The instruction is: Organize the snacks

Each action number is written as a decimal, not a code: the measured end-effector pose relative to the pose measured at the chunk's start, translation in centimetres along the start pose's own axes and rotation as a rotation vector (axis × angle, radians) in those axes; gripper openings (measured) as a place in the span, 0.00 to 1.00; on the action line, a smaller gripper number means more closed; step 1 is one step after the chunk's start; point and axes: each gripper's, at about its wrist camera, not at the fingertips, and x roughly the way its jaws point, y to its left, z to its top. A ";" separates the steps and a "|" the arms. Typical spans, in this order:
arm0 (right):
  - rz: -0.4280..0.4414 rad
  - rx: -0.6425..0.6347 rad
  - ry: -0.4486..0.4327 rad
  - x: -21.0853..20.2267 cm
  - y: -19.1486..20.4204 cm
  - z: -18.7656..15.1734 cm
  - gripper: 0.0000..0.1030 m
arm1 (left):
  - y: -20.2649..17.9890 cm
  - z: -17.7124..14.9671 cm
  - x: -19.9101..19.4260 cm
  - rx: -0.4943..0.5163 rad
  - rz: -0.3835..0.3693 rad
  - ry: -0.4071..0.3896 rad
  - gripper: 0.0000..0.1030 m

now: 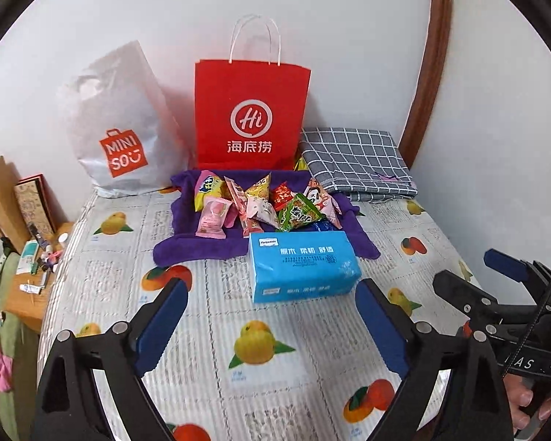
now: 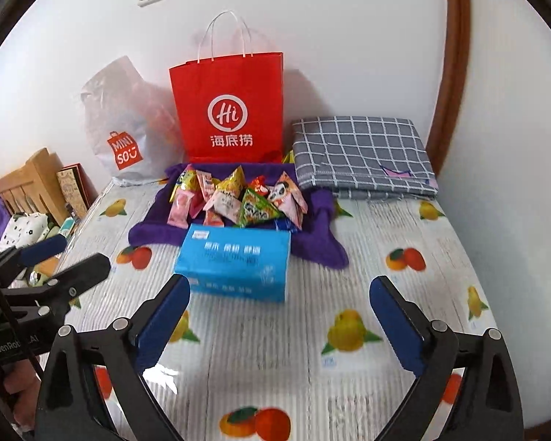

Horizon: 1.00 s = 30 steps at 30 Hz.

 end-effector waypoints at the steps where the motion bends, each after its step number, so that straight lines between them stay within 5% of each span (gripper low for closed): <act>1: -0.005 0.005 -0.001 -0.4 -0.1 -0.4 0.96 | -0.1 -0.2 -0.4 -0.003 -0.001 -0.005 0.90; 18: -0.049 0.020 -0.064 -6.2 -0.6 -4.6 1.00 | -1.9 -3.3 -5.6 0.026 0.120 -0.092 0.91; 30: -0.017 0.028 -0.083 -6.9 -0.3 -5.0 1.00 | -1.7 -3.4 -6.5 0.006 0.106 -0.103 0.91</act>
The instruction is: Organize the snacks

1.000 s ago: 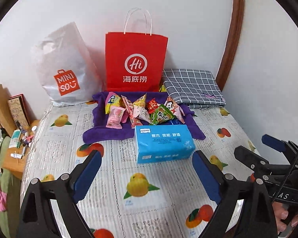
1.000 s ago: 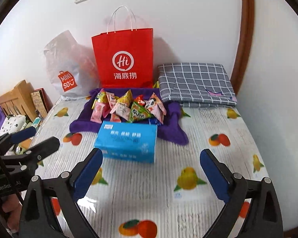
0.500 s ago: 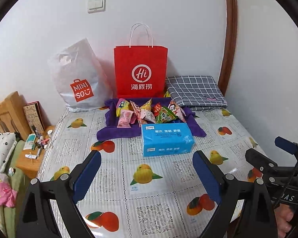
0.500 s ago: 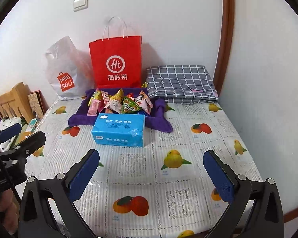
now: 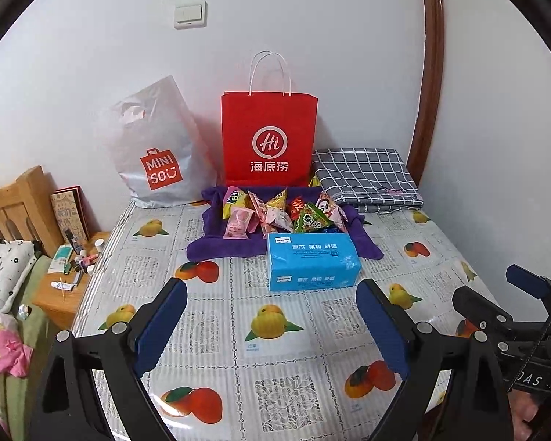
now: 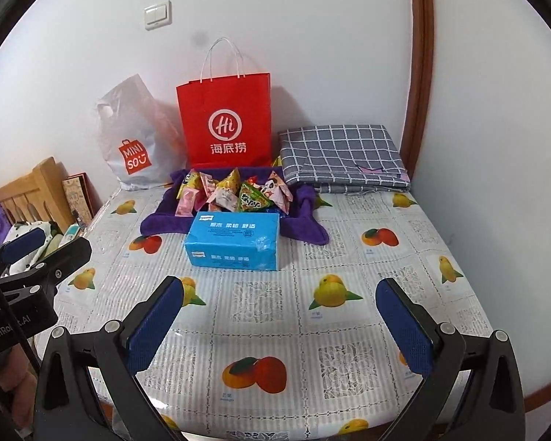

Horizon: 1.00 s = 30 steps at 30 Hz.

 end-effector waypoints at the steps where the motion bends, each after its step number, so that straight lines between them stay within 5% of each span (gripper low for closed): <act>1: 0.001 0.001 -0.001 -0.1 0.0 -0.1 1.00 | 0.0 0.0 0.0 -0.001 -0.003 0.000 0.91; 30: 0.000 0.003 -0.023 -1.2 0.1 -0.1 1.00 | -0.1 -0.1 -0.6 0.002 -0.001 -0.004 0.91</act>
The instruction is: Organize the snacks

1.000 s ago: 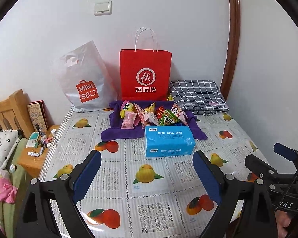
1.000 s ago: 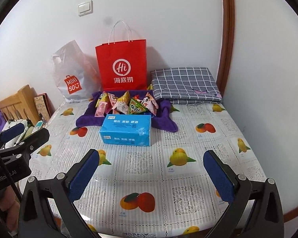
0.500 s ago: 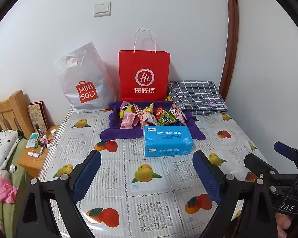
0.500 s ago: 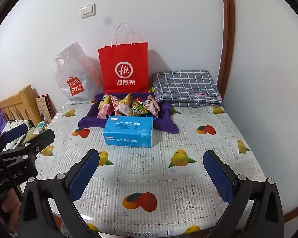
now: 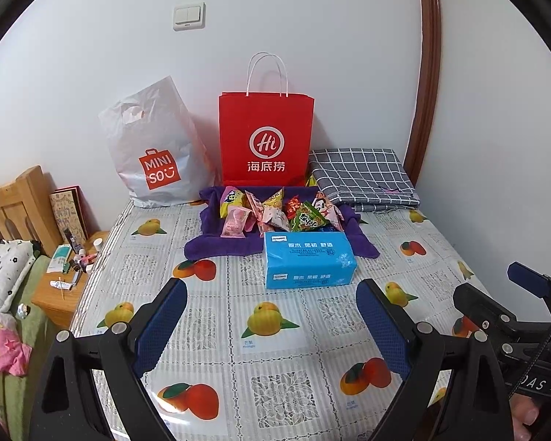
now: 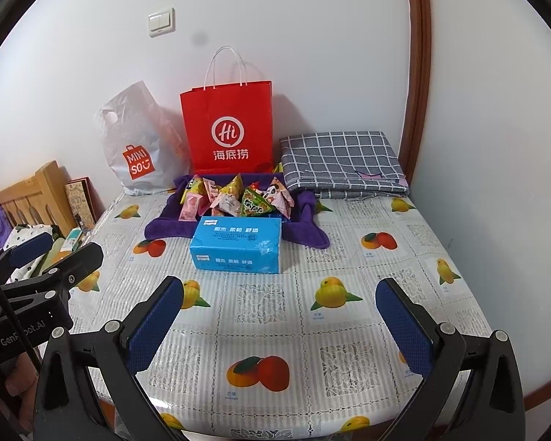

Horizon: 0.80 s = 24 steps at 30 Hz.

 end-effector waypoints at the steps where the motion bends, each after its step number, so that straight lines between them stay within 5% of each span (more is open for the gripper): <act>1: 0.000 0.001 0.000 0.0 0.0 0.0 1.00 | 0.0 0.0 0.0 -0.001 -0.001 0.001 0.91; 24: -0.006 0.014 -0.009 -0.4 -0.2 0.1 1.00 | -0.3 -0.2 -0.2 0.001 -0.002 -0.003 0.91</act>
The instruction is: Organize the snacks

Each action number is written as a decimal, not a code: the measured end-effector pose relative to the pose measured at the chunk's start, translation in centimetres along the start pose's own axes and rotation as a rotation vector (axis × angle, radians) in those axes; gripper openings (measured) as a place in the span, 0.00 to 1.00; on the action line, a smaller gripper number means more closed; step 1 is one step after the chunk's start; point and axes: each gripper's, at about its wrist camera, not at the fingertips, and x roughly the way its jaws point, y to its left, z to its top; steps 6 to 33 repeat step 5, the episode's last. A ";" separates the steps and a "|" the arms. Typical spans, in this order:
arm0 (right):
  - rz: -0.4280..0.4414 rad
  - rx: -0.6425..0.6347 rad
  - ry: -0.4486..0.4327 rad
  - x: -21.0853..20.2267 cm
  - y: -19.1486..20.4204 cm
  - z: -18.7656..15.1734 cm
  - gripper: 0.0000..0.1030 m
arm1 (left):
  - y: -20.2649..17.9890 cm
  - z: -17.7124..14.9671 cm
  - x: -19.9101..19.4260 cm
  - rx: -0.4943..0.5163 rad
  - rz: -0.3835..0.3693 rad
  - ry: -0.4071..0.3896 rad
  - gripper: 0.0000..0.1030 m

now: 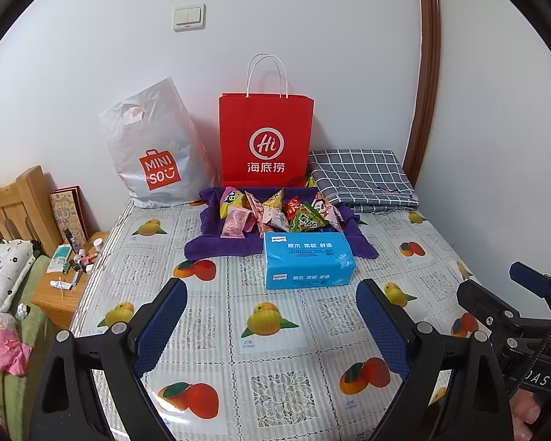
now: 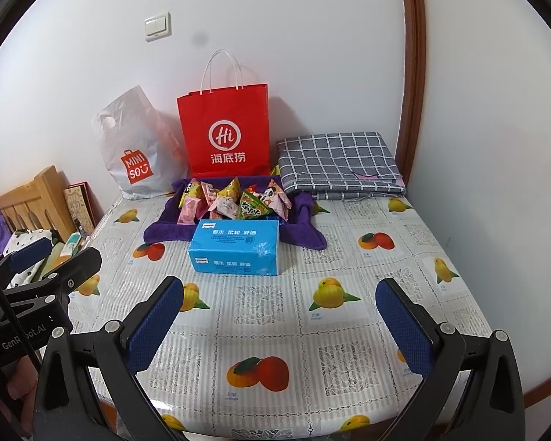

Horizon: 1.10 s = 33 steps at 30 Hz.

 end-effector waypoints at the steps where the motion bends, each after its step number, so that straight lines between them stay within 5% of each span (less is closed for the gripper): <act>1: 0.001 0.000 0.000 0.0 0.0 0.0 1.00 | 0.1 0.1 0.0 0.001 0.000 0.001 0.91; 33: 0.002 0.000 -0.001 0.0 0.0 0.0 1.00 | 0.1 0.0 0.0 0.000 0.001 0.000 0.91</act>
